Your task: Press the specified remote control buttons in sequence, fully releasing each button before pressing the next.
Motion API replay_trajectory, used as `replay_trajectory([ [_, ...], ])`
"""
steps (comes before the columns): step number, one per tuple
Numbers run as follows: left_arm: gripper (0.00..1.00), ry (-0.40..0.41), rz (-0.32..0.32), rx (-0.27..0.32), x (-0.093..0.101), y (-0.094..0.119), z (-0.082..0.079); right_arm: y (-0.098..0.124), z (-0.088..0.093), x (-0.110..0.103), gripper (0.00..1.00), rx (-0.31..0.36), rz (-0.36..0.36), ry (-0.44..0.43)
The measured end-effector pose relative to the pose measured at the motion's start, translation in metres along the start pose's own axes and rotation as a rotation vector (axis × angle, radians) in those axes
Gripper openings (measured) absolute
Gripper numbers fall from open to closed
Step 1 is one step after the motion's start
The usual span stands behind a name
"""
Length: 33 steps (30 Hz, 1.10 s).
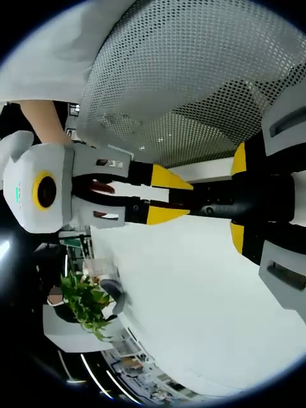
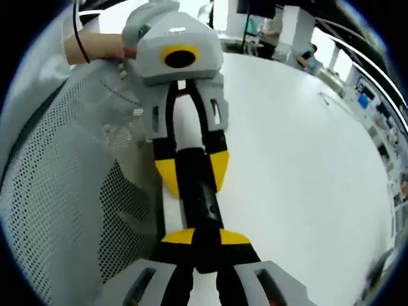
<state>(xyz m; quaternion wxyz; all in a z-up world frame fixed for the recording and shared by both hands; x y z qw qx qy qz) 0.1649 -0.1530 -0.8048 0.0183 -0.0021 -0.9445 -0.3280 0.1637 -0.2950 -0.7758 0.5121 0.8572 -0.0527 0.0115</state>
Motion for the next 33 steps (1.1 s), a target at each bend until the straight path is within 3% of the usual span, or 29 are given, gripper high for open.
replay_trajectory([
  [7, 0.25, 0.0, 0.0, -0.001, 0.0, 0.0, 0.0, 0.0, -0.001, 0.006, 0.06, -0.022, -0.028, -0.013],
  [10, 0.25, 0.0, 0.0, -0.001, 0.0, 0.0, 0.0, -0.001, -0.005, 0.004, 0.06, -0.065, -0.035, 0.032],
  [23, 0.25, -0.001, 0.001, 0.0, 0.0, 0.0, 0.0, -0.006, -0.018, 0.009, 0.06, -0.215, -0.077, 0.048],
  [28, 0.25, -0.001, 0.002, 0.0, 0.0, -0.001, 0.0, -0.003, -0.012, 0.009, 0.05, -0.172, -0.078, 0.026],
  [33, 0.25, 0.001, 0.001, 0.001, 0.0, 0.0, 0.0, -0.001, -0.006, 0.003, 0.06, -0.092, -0.023, 0.039],
])
Point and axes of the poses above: the point that each gripper's makers call its tool centre point, and the gripper's own axes: y roughly backward along the fingers, x roughly to its right, z roughly out of its underside, the point moved 9 cm from there along y, roughly backward along the fingers, and after that the axes turned 3 degrees about z, right-handed, at the moved point
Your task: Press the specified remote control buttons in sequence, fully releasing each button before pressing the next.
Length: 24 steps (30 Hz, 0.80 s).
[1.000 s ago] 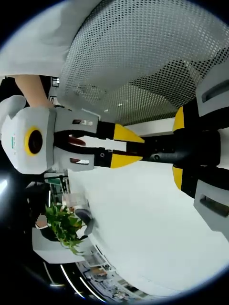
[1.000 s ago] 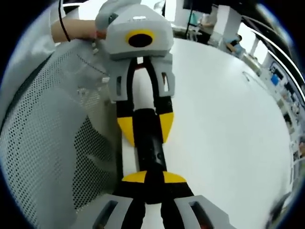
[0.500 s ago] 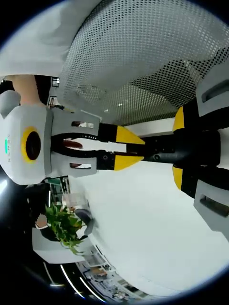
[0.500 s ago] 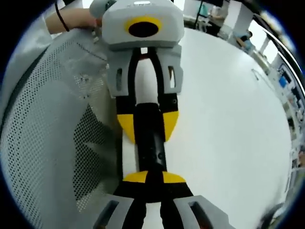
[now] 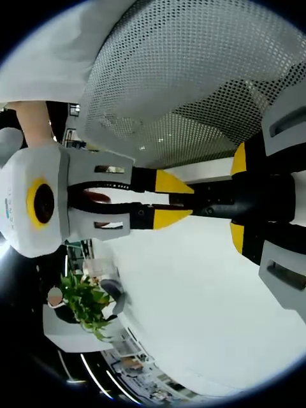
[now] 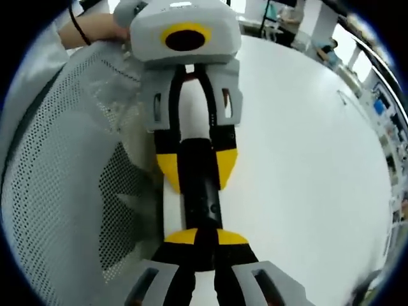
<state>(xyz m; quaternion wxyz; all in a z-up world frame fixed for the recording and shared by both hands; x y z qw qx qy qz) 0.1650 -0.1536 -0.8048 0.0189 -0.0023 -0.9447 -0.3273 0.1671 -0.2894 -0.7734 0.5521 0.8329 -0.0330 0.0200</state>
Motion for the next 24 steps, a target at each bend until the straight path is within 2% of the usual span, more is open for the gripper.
replay_trajectory([
  [1, 0.25, 0.0, 0.0, 0.0, 0.0, 0.0, 0.0, 0.0, 0.001, -0.001, 0.06, 0.028, 0.015, 0.051],
  [5, 0.25, 0.001, -0.001, 0.0, 0.0, 0.0, 0.0, 0.001, 0.006, -0.007, 0.06, 0.078, 0.059, 0.043],
  [10, 0.25, 0.0, -0.001, 0.0, 0.0, 0.0, 0.0, -0.001, 0.002, -0.002, 0.05, 0.088, 0.04, 0.006],
  [14, 0.25, 0.001, -0.002, 0.0, 0.0, 0.0, 0.0, -0.002, -0.002, -0.001, 0.05, 0.065, 0.017, 0.049],
  [16, 0.25, 0.001, -0.002, -0.001, 0.0, 0.0, 0.0, -0.002, -0.004, -0.002, 0.05, 0.049, 0.016, 0.121],
  [20, 0.25, 0.0, -0.002, -0.002, 0.0, 0.0, 0.0, -0.003, -0.006, -0.001, 0.05, 0.03, 0.007, 0.136],
  [24, 0.25, 0.001, -0.002, -0.001, 0.0, 0.0, 0.0, -0.004, -0.012, -0.004, 0.04, -0.019, 0.005, 0.276],
])
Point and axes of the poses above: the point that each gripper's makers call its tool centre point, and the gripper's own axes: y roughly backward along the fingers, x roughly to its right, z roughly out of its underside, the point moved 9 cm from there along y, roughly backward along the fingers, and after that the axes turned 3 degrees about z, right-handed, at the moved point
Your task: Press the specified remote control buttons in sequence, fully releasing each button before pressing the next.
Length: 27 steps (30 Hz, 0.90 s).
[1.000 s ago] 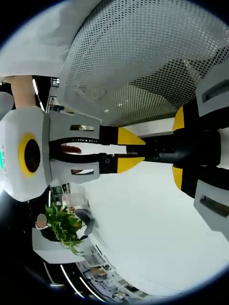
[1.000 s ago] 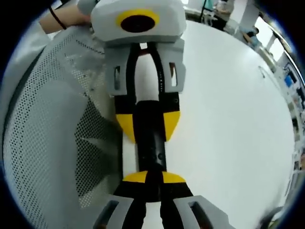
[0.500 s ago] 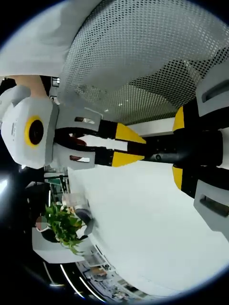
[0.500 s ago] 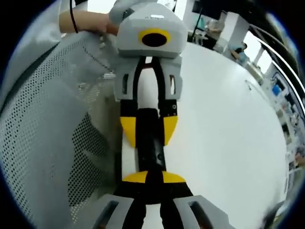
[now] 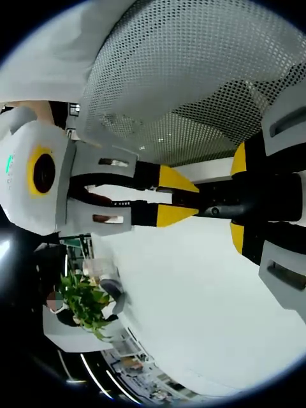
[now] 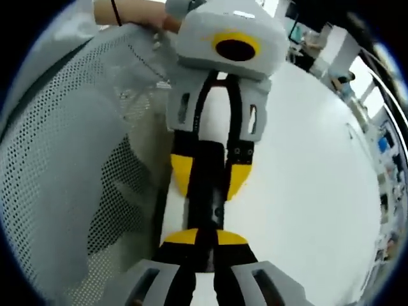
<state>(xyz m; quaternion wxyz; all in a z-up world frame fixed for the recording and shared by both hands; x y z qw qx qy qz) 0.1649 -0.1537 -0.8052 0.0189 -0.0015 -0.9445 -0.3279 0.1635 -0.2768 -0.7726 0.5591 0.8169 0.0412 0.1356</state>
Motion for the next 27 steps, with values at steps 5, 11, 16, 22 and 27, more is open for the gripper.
replay_trajectory([
  [5, 0.25, -0.001, 0.001, 0.0, 0.0, 0.0, 0.0, -0.003, -0.004, 0.004, 0.04, -0.048, -0.059, 0.026],
  [11, 0.25, -0.001, 0.001, 0.002, 0.0, 0.0, 0.0, -0.004, -0.004, 0.014, 0.04, -0.078, -0.114, -0.222],
  [16, 0.25, 0.0, -0.001, 0.001, 0.0, 0.0, 0.0, -0.003, -0.002, 0.011, 0.03, -0.061, -0.04, -0.437],
  [22, 0.25, 0.001, -0.002, 0.0, 0.0, 0.0, -0.001, -0.003, -0.005, 0.001, 0.03, -0.051, 0.023, -0.199],
  [27, 0.25, 0.001, -0.002, 0.0, 0.0, 0.0, 0.0, -0.001, 0.001, -0.001, 0.03, 0.01, 0.04, -0.207],
])
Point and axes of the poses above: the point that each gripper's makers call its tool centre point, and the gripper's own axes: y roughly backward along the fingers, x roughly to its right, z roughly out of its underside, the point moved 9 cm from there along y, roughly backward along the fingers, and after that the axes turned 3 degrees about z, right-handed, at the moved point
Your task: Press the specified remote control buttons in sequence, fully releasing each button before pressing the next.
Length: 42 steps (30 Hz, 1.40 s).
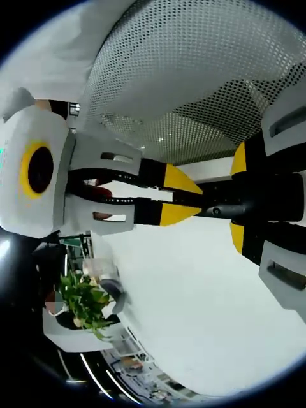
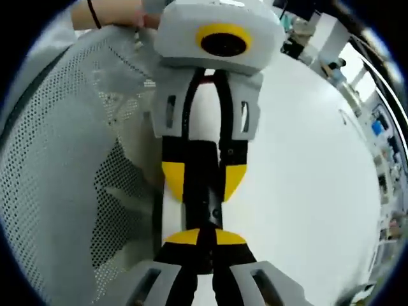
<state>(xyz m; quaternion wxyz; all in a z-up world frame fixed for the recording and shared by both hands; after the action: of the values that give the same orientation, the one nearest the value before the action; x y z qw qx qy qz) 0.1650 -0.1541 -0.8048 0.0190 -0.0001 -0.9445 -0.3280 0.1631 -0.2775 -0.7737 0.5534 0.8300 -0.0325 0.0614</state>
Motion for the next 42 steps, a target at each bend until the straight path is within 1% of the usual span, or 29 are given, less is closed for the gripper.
replay_trajectory([
  [1, 0.25, 0.0, 0.0, 0.001, 0.0, 0.0, 0.0, 0.0, 0.002, 0.0, 0.03, 0.02, -0.002, -0.058],
  [2, 0.25, 0.0, -0.001, 0.001, 0.0, 0.0, 0.0, 0.0, 0.002, 0.001, 0.03, 0.029, -0.002, -0.088],
  [3, 0.25, 0.0, -0.002, 0.001, 0.0, 0.0, 0.0, 0.001, 0.003, 0.001, 0.03, 0.035, 0.0, -0.083],
  [5, 0.25, 0.001, -0.002, 0.0, 0.0, 0.0, 0.0, 0.001, 0.003, 0.0, 0.03, 0.04, 0.005, -0.057],
  [6, 0.25, 0.001, -0.002, 0.0, 0.0, 0.0, 0.0, 0.0, 0.001, -0.001, 0.03, 0.042, 0.01, 0.013],
  [8, 0.25, -0.001, 0.0, -0.001, 0.0, 0.0, 0.0, -0.001, -0.001, -0.003, 0.03, 0.036, 0.013, 0.074],
  [10, 0.25, -0.001, 0.0, 0.0, 0.0, 0.0, 0.0, -0.001, -0.002, -0.003, 0.03, 0.037, 0.009, 0.09],
  [12, 0.25, 0.0, -0.001, 0.0, 0.0, 0.0, 0.0, -0.001, -0.002, -0.001, 0.03, 0.037, 0.005, 0.078],
  [14, 0.25, 0.001, -0.001, 0.0, 0.0, 0.0, 0.0, -0.002, -0.002, 0.0, 0.03, 0.037, -0.009, 0.088],
  [15, 0.25, 0.001, -0.001, 0.0, 0.0, 0.0, 0.0, -0.002, -0.004, 0.001, 0.03, 0.031, -0.024, 0.15],
  [16, 0.25, 0.001, -0.001, 0.0, 0.0, 0.0, 0.0, -0.002, -0.004, 0.001, 0.02, 0.026, -0.029, 0.171],
  [17, 0.25, 0.0, 0.0, 0.0, 0.0, 0.0, 0.0, -0.002, -0.006, 0.001, 0.02, 0.008, -0.041, 0.215],
  [18, 0.25, -0.001, 0.001, 0.001, 0.0, 0.0, 0.0, -0.003, -0.007, 0.002, 0.02, -0.002, -0.048, 0.208],
  [20, 0.25, 0.0, 0.001, 0.002, 0.0, 0.0, 0.0, -0.004, -0.01, 0.005, 0.02, -0.028, -0.075, 0.144],
  [21, 0.25, 0.0, 0.001, 0.003, 0.0, 0.0, 0.0, -0.005, -0.011, 0.007, 0.02, -0.04, -0.091, 0.066],
  [23, 0.25, 0.0, 0.0, 0.003, 0.0, 0.0, 0.0, -0.006, -0.011, 0.011, 0.02, -0.049, -0.119, -0.019],
  [24, 0.25, 0.001, 0.001, 0.003, -0.001, 0.0, 0.0, -0.006, -0.012, 0.012, 0.02, -0.059, -0.122, -0.057],
  [25, 0.25, 0.0, 0.001, 0.003, -0.001, 0.0, 0.0, -0.007, -0.013, 0.013, 0.02, -0.07, -0.123, -0.069],
  [27, 0.25, 0.0, 0.002, 0.002, -0.001, -0.001, 0.0, -0.007, -0.015, 0.013, 0.02, -0.106, -0.119, -0.146],
  [28, 0.25, 0.0, 0.002, 0.003, -0.001, -0.001, 0.0, -0.007, -0.017, 0.013, 0.02, -0.129, -0.106, -0.205],
  [29, 0.25, 0.0, 0.001, 0.004, -0.001, -0.001, 0.001, -0.007, -0.018, 0.013, 0.02, -0.143, -0.095, -0.246],
  [30, 0.25, 0.001, 0.0, 0.005, -0.001, -0.001, 0.001, -0.008, -0.018, 0.013, 0.02, -0.156, -0.082, -0.261],
  [31, 0.25, 0.001, 0.0, 0.005, -0.001, -0.001, 0.0, -0.009, -0.019, 0.012, 0.02, -0.156, -0.079, -0.244],
  [32, 0.25, 0.002, 0.0, 0.005, -0.001, -0.001, 0.0, -0.009, -0.019, 0.011, 0.02, -0.156, -0.072, -0.246],
  [34, 0.25, 0.002, -0.001, 0.005, -0.001, -0.001, 0.001, -0.007, -0.017, 0.009, 0.02, -0.141, -0.065, -0.233],
  [36, 0.25, 0.001, 0.0, 0.005, 0.0, 0.0, 0.0, -0.006, -0.014, 0.008, 0.02, -0.095, -0.059, -0.17],
  [38, 0.25, 0.001, 0.001, 0.006, -0.001, 0.0, 0.001, -0.005, -0.012, 0.007, 0.02, -0.056, -0.051, -0.126],
  [39, 0.25, 0.002, 0.0, 0.007, -0.001, -0.001, 0.001, -0.005, -0.01, 0.005, 0.02, -0.029, -0.043, -0.083],
  [42, 0.25, 0.003, 0.0, 0.009, -0.001, -0.001, 0.001, -0.003, -0.006, 0.001, 0.02, 0.029, -0.007, -0.018],
])
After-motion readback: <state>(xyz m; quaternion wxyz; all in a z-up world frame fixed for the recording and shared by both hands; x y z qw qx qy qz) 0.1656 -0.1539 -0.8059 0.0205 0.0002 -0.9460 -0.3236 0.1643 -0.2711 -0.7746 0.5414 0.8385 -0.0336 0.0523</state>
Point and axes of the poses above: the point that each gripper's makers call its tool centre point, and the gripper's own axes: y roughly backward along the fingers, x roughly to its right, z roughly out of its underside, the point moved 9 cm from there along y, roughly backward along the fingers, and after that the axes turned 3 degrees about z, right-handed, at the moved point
